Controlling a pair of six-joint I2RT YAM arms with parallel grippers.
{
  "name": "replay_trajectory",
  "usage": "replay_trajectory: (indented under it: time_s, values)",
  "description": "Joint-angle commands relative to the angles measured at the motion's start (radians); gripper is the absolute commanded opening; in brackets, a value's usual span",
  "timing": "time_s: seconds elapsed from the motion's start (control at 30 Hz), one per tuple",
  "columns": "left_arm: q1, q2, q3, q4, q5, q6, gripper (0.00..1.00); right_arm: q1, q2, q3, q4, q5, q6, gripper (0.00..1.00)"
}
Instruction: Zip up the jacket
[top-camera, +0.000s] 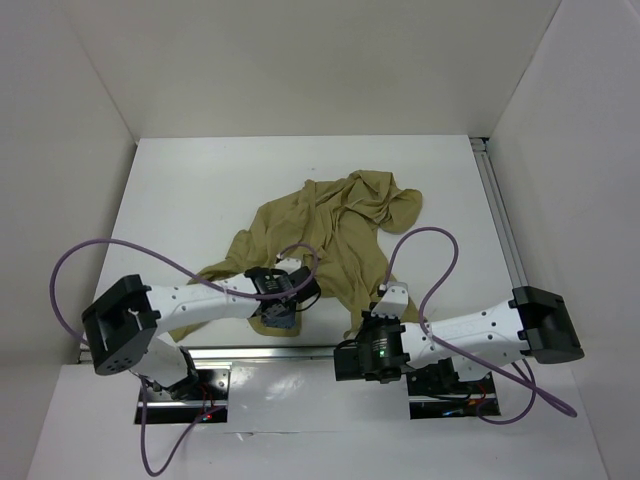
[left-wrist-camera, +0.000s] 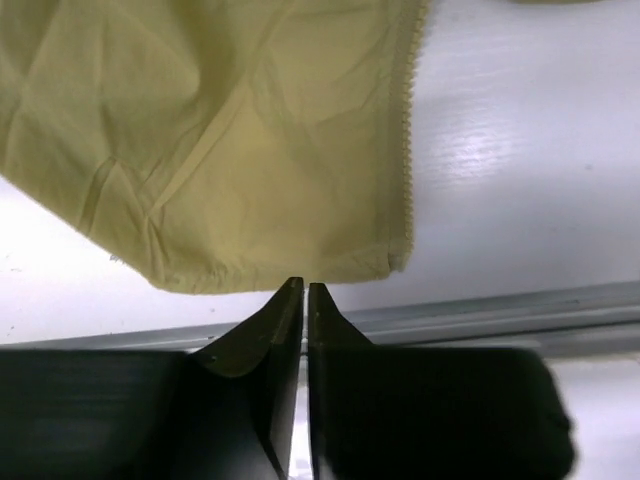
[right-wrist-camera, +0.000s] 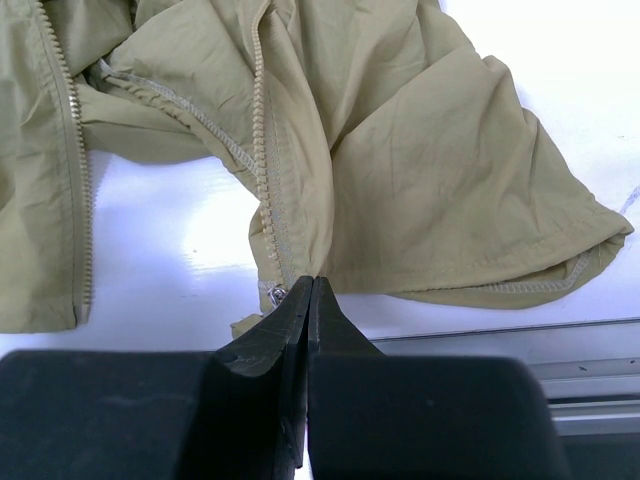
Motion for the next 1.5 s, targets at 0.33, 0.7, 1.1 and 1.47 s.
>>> replay_trajectory:
  time_s: [0.33, 0.7, 1.1, 1.47]
  values:
    - [-0.002, 0.082, -0.025, 0.078, 0.012, 0.009, 0.37, 0.011, 0.023, 0.026, -0.052, 0.048, 0.065, 0.00]
    - [-0.002, 0.019, -0.035, 0.078, 0.012, 0.009, 0.44, 0.020, 0.023, 0.026, -0.042, 0.048, 0.065, 0.00]
    - [-0.002, 0.055, -0.044, 0.113, 0.041, 0.009, 0.48, 0.020, 0.014, 0.026, -0.052, 0.048, 0.074, 0.00]
    - [-0.002, 0.092, -0.054, 0.113, 0.050, -0.012, 0.51, 0.029, 0.014, 0.026, -0.082, 0.048, 0.115, 0.00]
